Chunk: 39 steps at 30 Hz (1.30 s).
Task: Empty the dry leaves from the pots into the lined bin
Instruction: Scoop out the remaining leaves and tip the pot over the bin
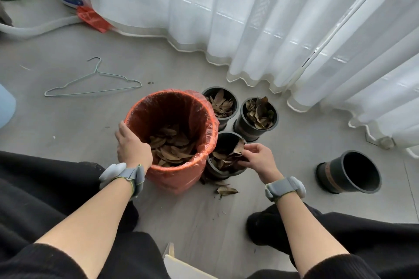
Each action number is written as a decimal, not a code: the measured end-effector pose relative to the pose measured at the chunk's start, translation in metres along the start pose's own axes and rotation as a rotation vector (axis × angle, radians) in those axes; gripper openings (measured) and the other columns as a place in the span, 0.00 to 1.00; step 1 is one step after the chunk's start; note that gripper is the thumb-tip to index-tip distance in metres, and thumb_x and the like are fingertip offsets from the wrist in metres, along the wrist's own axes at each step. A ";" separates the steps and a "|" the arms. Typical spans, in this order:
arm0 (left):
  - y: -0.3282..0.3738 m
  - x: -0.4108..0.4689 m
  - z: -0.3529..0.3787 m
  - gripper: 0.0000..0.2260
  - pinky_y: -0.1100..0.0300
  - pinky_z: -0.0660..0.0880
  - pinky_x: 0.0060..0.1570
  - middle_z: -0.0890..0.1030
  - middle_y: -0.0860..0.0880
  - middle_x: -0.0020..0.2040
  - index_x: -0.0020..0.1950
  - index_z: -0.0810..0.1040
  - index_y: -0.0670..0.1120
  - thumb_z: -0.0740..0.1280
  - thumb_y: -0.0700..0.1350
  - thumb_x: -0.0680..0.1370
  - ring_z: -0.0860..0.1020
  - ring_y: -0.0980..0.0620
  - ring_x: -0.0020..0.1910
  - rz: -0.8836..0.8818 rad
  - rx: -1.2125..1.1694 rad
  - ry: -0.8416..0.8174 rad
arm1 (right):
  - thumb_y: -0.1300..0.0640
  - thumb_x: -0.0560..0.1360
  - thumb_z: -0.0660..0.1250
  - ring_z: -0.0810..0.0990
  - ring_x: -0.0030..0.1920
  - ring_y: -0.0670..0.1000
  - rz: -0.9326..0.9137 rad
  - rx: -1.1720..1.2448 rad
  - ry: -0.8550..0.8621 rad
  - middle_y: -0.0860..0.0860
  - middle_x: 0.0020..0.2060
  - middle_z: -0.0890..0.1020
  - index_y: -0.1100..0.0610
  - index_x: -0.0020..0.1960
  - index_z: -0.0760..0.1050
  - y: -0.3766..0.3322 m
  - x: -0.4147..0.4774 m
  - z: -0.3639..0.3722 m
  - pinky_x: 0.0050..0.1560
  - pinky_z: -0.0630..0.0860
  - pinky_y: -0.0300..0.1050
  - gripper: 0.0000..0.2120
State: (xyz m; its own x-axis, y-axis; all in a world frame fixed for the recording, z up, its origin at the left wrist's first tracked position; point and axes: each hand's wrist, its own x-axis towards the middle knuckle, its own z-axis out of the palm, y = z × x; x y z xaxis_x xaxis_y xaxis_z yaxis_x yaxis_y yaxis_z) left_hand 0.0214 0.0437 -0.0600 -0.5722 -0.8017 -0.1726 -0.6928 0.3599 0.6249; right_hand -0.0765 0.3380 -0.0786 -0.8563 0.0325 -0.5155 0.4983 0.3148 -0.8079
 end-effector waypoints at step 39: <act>-0.003 0.004 0.006 0.37 0.43 0.71 0.59 0.62 0.43 0.73 0.78 0.52 0.47 0.59 0.29 0.72 0.71 0.35 0.63 0.009 0.030 0.023 | 0.50 0.71 0.72 0.65 0.69 0.64 -0.041 -1.037 -0.207 0.61 0.69 0.62 0.54 0.75 0.58 0.020 0.038 0.078 0.65 0.70 0.57 0.38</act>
State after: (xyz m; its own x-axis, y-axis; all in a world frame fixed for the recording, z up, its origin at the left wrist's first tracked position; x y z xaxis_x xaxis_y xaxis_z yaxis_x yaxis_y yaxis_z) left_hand 0.0188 0.0424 -0.0678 -0.5686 -0.8089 -0.1497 -0.7008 0.3810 0.6031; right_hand -0.0883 0.2717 -0.1364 -0.7814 -0.1276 -0.6109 0.0265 0.9712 -0.2366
